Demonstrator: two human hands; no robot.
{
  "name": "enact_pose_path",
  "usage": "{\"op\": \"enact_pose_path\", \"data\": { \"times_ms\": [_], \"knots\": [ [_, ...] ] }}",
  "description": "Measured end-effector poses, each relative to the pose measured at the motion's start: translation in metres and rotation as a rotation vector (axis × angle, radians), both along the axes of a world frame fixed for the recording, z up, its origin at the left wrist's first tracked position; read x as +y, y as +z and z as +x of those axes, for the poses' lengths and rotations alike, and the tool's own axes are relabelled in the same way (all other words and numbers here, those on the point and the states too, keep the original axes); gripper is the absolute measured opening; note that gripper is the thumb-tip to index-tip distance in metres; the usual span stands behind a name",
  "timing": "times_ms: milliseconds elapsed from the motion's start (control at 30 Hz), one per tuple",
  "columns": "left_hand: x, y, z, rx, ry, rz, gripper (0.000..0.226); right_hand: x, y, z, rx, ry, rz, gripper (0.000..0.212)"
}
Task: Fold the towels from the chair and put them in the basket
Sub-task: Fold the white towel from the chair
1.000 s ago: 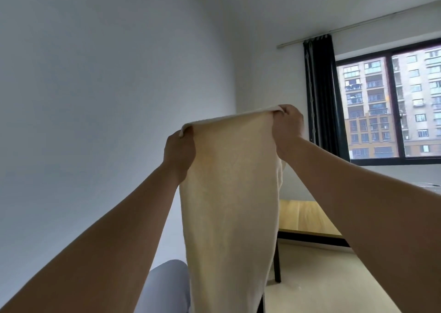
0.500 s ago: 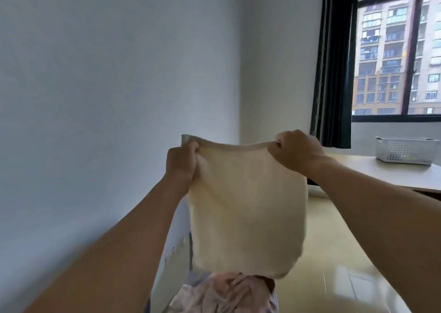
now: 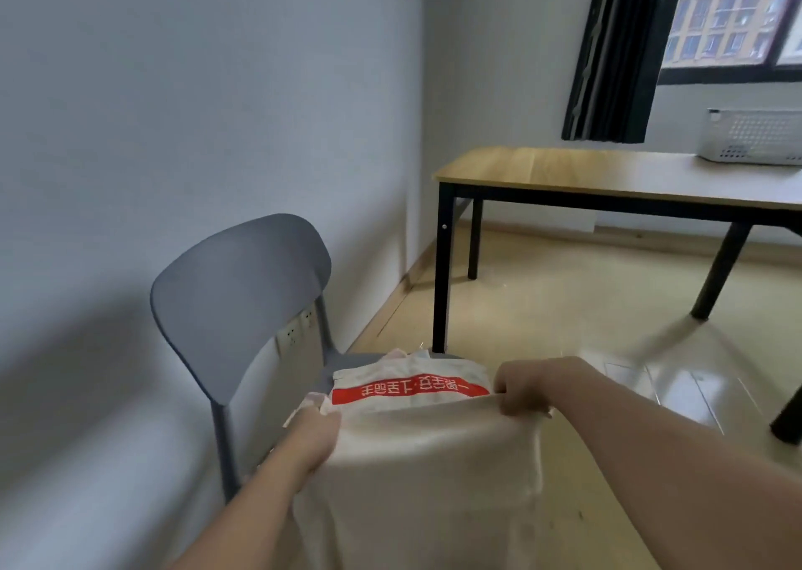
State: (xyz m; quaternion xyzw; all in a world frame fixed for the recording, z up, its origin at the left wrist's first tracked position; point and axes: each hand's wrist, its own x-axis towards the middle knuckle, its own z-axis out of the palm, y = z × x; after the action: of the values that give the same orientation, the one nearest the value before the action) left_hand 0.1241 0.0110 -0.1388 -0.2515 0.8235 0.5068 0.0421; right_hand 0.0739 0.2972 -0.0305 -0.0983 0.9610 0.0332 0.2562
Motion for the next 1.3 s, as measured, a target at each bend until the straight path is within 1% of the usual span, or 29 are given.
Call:
{"op": "enact_pose_path", "data": {
  "times_ms": [33, 67, 133, 200, 267, 333, 400, 433, 467, 567, 667, 767, 833, 900, 967, 1033, 1100, 1167, 1200, 1233, 1300],
  "knots": [
    [0.001, 0.003, -0.004, 0.013, 0.057, -0.023, 0.049, 0.004, -0.010, -0.010, 0.018, -0.002, -0.019, 0.017],
    [0.004, 0.011, -0.005, 0.040, 0.119, -0.068, 0.044, 0.007, -0.019, -0.021, 0.049, -0.018, -0.052, 0.019],
    [0.004, 0.015, -0.020, 0.089, 0.226, -0.179, 0.036, 0.011, -0.036, -0.044, 0.142, -0.086, -0.183, 0.022],
    [0.005, 0.009, -0.042, 0.157, 0.267, -0.203, 0.032, 0.013, -0.052, -0.066, 0.224, -0.211, -0.411, 0.032],
    [0.005, -0.004, -0.071, 0.204, 0.298, -0.179, 0.036, 0.015, -0.068, -0.087, 0.281, -0.412, -0.658, 0.034],
    [0.008, -0.013, -0.098, 0.231, 0.315, -0.196, 0.036, 0.018, -0.084, -0.107, 0.287, -0.570, -0.821, 0.027],
    [0.009, -0.022, -0.122, 0.257, 0.320, -0.216, 0.030, 0.019, -0.105, -0.128, 0.222, -0.689, -0.959, 0.015],
    [0.009, -0.027, -0.133, 0.272, 0.323, -0.220, 0.025, 0.019, -0.115, -0.137, 0.172, -0.738, -1.010, 0.014],
    [0.009, -0.034, -0.143, 0.287, 0.324, -0.214, 0.022, 0.018, -0.126, -0.145, 0.124, -0.785, -1.044, 0.020],
    [0.007, -0.054, -0.164, 0.251, 0.319, -0.190, 0.018, 0.014, -0.157, -0.165, 0.012, -0.900, -1.084, 0.027],
    [0.001, -0.074, -0.175, 0.207, 0.264, -0.213, 0.016, 0.011, -0.179, -0.175, -0.139, -0.978, -1.114, 0.021],
    [-0.006, -0.086, -0.177, 0.164, 0.155, -0.267, 0.008, 0.012, -0.189, -0.182, -0.189, -1.002, -1.189, 0.024],
    [-0.013, -0.091, -0.177, 0.147, -0.015, -0.370, 0.020, 0.013, -0.190, -0.185, -0.151, -0.992, -1.199, 0.021],
    [-0.019, -0.094, -0.178, 0.146, -0.211, -0.571, 0.029, 0.015, -0.188, -0.187, -0.101, -0.989, -1.187, 0.020],
    [-0.019, -0.091, -0.177, 0.126, -0.331, -0.805, 0.026, 0.015, -0.185, -0.186, -0.028, -0.961, -1.166, 0.025],
    [-0.018, -0.086, -0.174, 0.113, -0.385, -0.980, 0.018, 0.014, -0.182, -0.183, 0.068, -0.924, -1.148, 0.031],
    [-0.017, -0.080, -0.167, 0.074, -0.430, -0.995, 0.007, 0.014, -0.174, -0.177, 0.137, -0.904, -1.167, 0.029],
    [-0.016, -0.072, -0.158, 0.028, -0.475, -0.963, 0.010, 0.012, -0.159, -0.168, 0.217, -0.855, -1.189, 0.020],
    [-0.016, -0.066, -0.153, 0.038, -0.470, -0.965, 0.012, 0.012, -0.149, -0.161, 0.279, -0.817, -1.192, 0.015],
    [-0.016, -0.058, -0.148, 0.063, -0.440, -0.954, 0.014, 0.012, -0.137, -0.155, 0.352, -0.776, -1.193, 0.018],
    [-0.016, -0.032, -0.138, 0.172, -0.333, -0.861, 0.017, 0.011, -0.111, -0.140, 0.484, -0.709, -1.198, 0.029]
  ]
}}
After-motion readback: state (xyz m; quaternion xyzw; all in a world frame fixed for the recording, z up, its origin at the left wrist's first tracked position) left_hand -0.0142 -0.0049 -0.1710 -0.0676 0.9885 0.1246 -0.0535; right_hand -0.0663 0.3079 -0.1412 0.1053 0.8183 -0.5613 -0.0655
